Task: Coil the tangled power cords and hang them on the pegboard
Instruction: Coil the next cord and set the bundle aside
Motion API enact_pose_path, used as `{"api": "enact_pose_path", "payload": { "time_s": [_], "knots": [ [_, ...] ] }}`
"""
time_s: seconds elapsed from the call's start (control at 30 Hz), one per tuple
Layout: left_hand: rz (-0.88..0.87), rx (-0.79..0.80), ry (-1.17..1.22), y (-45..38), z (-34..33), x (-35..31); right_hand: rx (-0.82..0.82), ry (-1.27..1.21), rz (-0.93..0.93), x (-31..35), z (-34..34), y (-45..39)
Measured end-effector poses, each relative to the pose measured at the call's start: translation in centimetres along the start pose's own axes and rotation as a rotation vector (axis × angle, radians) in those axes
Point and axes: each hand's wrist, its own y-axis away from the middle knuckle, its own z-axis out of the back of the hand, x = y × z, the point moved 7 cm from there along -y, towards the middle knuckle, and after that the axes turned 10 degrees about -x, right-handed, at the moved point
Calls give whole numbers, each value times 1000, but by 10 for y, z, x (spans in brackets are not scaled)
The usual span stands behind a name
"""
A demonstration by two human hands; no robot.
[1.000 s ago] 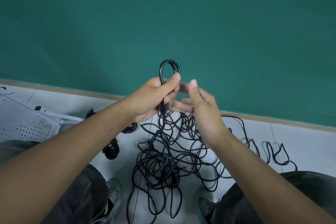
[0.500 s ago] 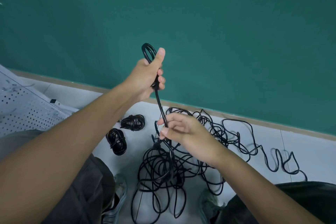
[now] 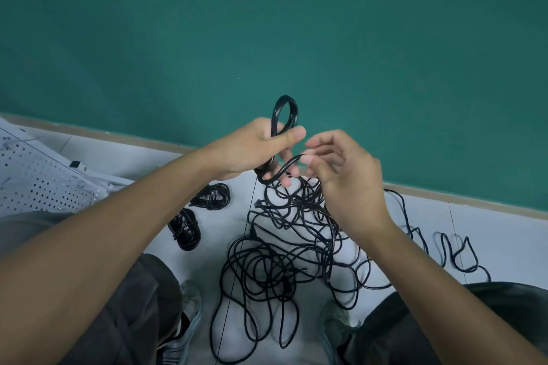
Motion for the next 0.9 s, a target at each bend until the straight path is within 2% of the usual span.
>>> {"api": "enact_pose_path", "payload": {
  "time_s": [0.1, 0.2, 0.33, 0.47, 0.57, 0.7, 0.77, 0.9],
  "knots": [
    [-6, 123, -44, 6, -10, -3, -62, 87, 35, 2, 5, -5],
    [-12, 207, -69, 12, -15, -3, -41, 128, 18, -2, 3, -5],
    [-15, 232, -142, 14, -16, -4, -49, 165, 20, -6, 4, -7],
    [70, 244, 71, 13, -15, 1, -47, 22, -81, -15, 6, -8],
    [131, 136, 269, 8, -1, -6, 13, -84, -193, -32, 5, -9],
    [163, -23, 396, 5, 18, -12, 206, -166, -363, -47, -14, 5],
    [172, -28, 394, 3, 18, -9, 174, -218, -398, -47, -16, 9],
    [166, -69, 338, 0, 17, -2, 87, -234, -353, -37, -12, 2]
  ]
}}
